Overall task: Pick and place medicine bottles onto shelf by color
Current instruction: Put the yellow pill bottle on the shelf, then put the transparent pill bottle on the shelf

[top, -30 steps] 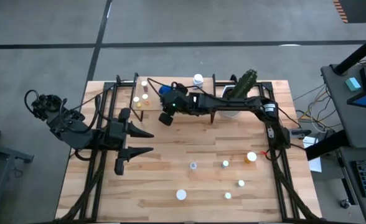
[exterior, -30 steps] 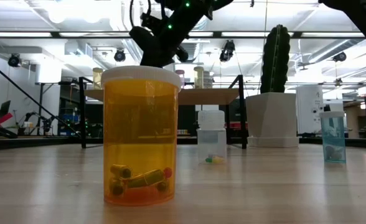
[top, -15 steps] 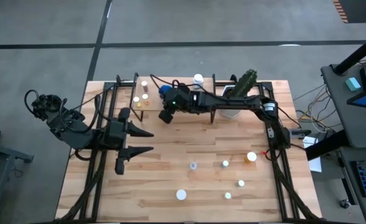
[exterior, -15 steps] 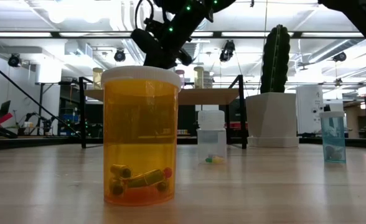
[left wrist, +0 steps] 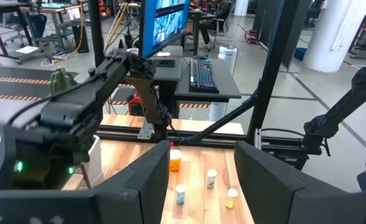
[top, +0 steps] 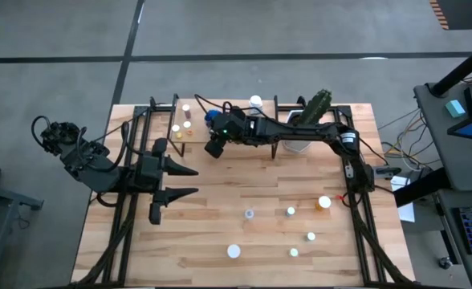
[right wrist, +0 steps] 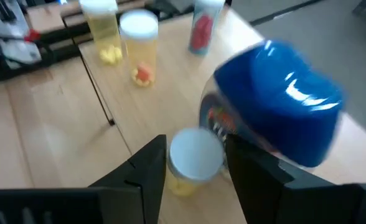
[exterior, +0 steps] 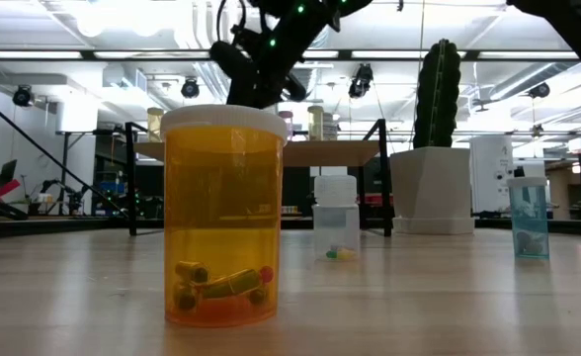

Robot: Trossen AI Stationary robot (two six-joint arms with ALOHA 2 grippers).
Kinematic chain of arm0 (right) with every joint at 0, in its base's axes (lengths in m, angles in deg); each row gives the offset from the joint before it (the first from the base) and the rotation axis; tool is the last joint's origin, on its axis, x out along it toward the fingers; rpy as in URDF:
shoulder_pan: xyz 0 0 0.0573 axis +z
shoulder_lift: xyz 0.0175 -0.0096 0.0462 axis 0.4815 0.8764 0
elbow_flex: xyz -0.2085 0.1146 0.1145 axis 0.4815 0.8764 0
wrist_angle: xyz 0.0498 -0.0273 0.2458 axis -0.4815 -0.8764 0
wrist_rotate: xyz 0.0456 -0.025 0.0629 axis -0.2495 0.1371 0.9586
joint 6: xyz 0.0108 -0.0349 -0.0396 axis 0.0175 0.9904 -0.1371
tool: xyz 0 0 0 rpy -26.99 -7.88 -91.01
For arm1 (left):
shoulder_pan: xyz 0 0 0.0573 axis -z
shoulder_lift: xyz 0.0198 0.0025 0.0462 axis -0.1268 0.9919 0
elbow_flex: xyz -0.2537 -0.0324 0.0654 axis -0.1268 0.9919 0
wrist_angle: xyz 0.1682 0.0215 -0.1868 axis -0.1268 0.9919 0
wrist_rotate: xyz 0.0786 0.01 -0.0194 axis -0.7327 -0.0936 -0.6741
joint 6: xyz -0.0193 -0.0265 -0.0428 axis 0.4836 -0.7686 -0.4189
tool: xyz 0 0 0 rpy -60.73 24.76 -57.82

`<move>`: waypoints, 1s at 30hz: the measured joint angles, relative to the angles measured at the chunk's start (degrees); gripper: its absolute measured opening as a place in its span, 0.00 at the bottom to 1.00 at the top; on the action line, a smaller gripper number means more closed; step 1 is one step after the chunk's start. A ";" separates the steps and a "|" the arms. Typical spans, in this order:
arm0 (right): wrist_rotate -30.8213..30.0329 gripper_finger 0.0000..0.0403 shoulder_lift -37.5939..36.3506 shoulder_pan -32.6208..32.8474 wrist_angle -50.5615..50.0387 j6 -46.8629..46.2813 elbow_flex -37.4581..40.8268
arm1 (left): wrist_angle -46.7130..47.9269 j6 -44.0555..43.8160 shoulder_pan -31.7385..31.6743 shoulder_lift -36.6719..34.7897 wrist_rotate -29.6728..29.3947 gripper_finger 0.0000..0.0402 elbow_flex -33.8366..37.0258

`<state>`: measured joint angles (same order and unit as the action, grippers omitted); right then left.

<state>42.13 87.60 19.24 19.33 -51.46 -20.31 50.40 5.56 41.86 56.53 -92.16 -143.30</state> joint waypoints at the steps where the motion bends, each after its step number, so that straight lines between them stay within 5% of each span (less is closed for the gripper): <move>1: -0.01 0.39 -0.46 0.00 0.10 0.11 -0.07 | 0.00 0.00 0.01 0.00 0.00 0.41 0.00; 10: 1.47 0.39 -9.97 2.75 -3.57 0.28 -0.22 | 0.03 0.00 -0.01 0.09 -0.02 0.41 0.00; 21: 32.42 0.35 -21.58 15.60 -25.24 -6.04 -0.20 | 0.03 0.02 0.01 0.28 -0.02 0.41 0.00; 23: 30.92 0.34 -22.08 20.23 -29.86 -6.15 0.06 | 0.03 0.00 -0.01 0.28 -0.02 0.41 0.00; 30: 10.77 0.44 -17.04 31.60 -41.28 -14.08 0.77 | 0.03 0.05 0.01 0.28 0.00 0.41 0.00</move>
<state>52.90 70.56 50.85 -21.95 -65.54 -19.54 50.43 5.60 41.87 56.81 -92.16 -143.30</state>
